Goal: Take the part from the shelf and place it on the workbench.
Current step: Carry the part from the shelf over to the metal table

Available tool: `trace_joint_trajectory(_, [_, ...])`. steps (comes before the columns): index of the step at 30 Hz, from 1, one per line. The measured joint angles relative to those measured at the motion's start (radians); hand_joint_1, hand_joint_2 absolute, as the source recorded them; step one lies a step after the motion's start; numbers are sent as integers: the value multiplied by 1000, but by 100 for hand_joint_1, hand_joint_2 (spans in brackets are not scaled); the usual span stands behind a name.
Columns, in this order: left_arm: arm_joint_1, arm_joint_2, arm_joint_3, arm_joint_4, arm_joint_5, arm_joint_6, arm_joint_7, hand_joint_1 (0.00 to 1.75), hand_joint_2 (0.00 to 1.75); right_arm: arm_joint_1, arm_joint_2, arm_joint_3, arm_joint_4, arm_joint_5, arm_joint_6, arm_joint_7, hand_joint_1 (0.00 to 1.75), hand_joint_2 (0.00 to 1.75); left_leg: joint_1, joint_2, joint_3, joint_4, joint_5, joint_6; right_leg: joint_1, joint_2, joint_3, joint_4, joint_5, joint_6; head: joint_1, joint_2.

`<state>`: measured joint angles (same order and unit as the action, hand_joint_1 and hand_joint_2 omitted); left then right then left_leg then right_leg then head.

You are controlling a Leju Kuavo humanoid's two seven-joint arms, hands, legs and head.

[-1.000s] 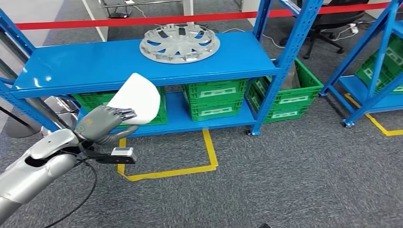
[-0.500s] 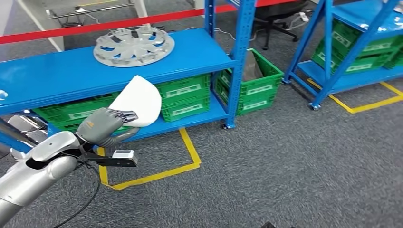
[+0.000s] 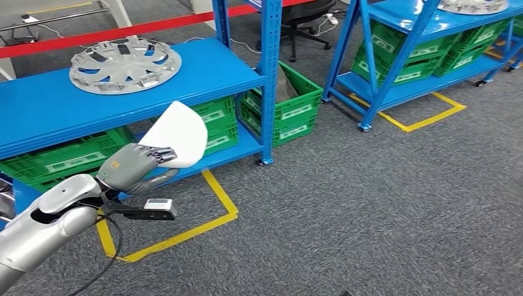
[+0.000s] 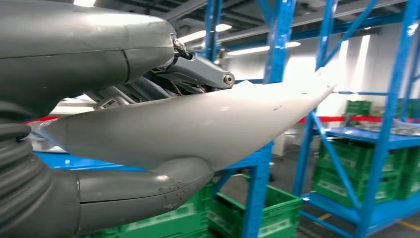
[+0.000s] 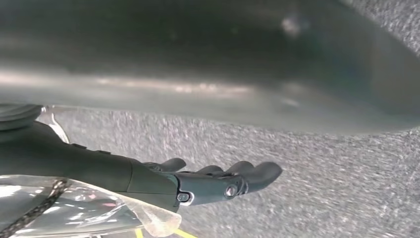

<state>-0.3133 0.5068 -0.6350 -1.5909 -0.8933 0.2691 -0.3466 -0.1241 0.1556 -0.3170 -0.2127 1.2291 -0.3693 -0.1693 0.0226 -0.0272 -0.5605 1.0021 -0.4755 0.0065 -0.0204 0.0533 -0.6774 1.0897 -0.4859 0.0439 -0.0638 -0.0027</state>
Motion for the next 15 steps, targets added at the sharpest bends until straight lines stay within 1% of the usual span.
trace_joint_trajectory(1, [5, 1, 2, -2, -2, 1, 0, 175, 175, -1, 0, 0, 0, 0, 0, 0, 0, 0, -4, 15, -1, 0, 0, 5, 2, -30, -30, 67, -34, 1, 2, 0])
trace_joint_trajectory(2, [10, 2, 4, -3, -4, 3, 0, 175, 175, -2, 0, 0, 0, 0, 0, 0, 0, 0, -8, 30, -2, 0, 0, 8, 2, -43, -62, 139, -65, 2, 3, 0])
trace_joint_trajectory(3, [15, 2, 4, -3, -6, 3, 1, 175, 175, -1, 1, 0, 0, 0, 0, 0, 0, 0, -11, 45, -2, 0, 0, 9, 1, -47, -85, 193, -84, 3, 3, 0])
trace_joint_trajectory(4, [19, 3, 5, -3, -7, 4, 1, 175, 175, 1, 1, 0, 0, 0, -1, 0, 0, 0, -14, 59, -3, 1, 0, 10, 2, -49, -89, 212, -85, 2, 3, 0])
trace_joint_trajectory(5, [23, 3, 6, -4, -7, 5, 1, 175, 175, 3, 2, 0, 0, 0, -1, 0, 0, 0, -16, 71, -3, 1, 0, 10, 2, -52, -73, 191, -69, -1, 3, 0])
trace_joint_trajectory(6, [26, 3, 8, -6, -8, 7, 1, 175, 175, 4, 2, 0, 0, 0, -2, 0, 0, 0, -18, 83, -3, 1, 0, 10, 4, -60, -37, 132, -41, -5, 3, 0])
trace_joint_trajectory(7, [28, 4, 11, -8, -9, 9, 1, 175, 175, 3, 2, 0, 0, 0, -2, -1, 0, 0, -20, 94, -2, 1, 0, 9, 8, -80, 8, 54, -17, -10, 3, 0])
trace_joint_trajectory(8, [30, 5, 13, -11, -10, 11, 1, 175, 175, 1, 2, 0, 0, 0, -3, -1, 0, 0, -23, 104, -3, 3, -2, 6, 13, -98, 47, -12, 0, -17, 3, 0])
trace_joint_trajectory(9, [32, 7, 15, -14, -11, 14, 2, 175, 175, 0, 2, 0, 0, 0, -4, -1, 0, 0, -25, 113, -3, 5, -2, 3, 17, -110, 73, -57, 9, -23, 2, 0])
trace_joint_trajectory(10, [34, 8, 17, -16, -13, 16, 2, 175, 175, -1, 2, 0, 0, 0, -4, -1, 0, 0, -27, 122, -4, 6, -3, 0, 21, -115, 84, -77, 10, -29, 1, 0])
trace_joint_trajectory(11, [36, 9, 18, -17, -14, 17, 2, 175, 175, 0, 2, 0, 0, 0, -5, -1, 0, 0, -29, 131, -4, 6, -2, -4, 23, -105, 84, -78, 13, -33, 1, 0])
trace_joint_trajectory(12, [37, 10, 18, -19, -15, 17, 2, 175, 175, 1, 2, 0, 0, 0, -6, -1, 0, 0, -28, 138, -3, 6, -3, -8, 21, -94, 82, -79, 16, -39, 0, 0])
trace_joint_trajectory(13, [37, 10, 19, -20, -16, 18, 2, 175, 175, 3, 2, 0, 0, 0, -6, -1, 0, 0, -26, 129, -4, 10, -10, -14, 20, -84, 81, -81, 19, -44, -1, 0])
trace_joint_trajectory(14, [38, 11, 20, -22, -17, 18, 2, 175, 175, 3, 2, 0, 0, -1, -6, -1, 0, 0, -23, 109, -11, 29, -25, -19, 17, -75, 81, -84, 23, -50, -2, 0])
trace_joint_trajectory(15, [39, 12, 21, -23, -17, 19, 2, 175, 175, 1, 3, 0, 0, -2, -6, -1, 0, 0, -20, 83, -25, 67, -52, -24, 14, -65, 81, -87, 26, -55, -3, 0])
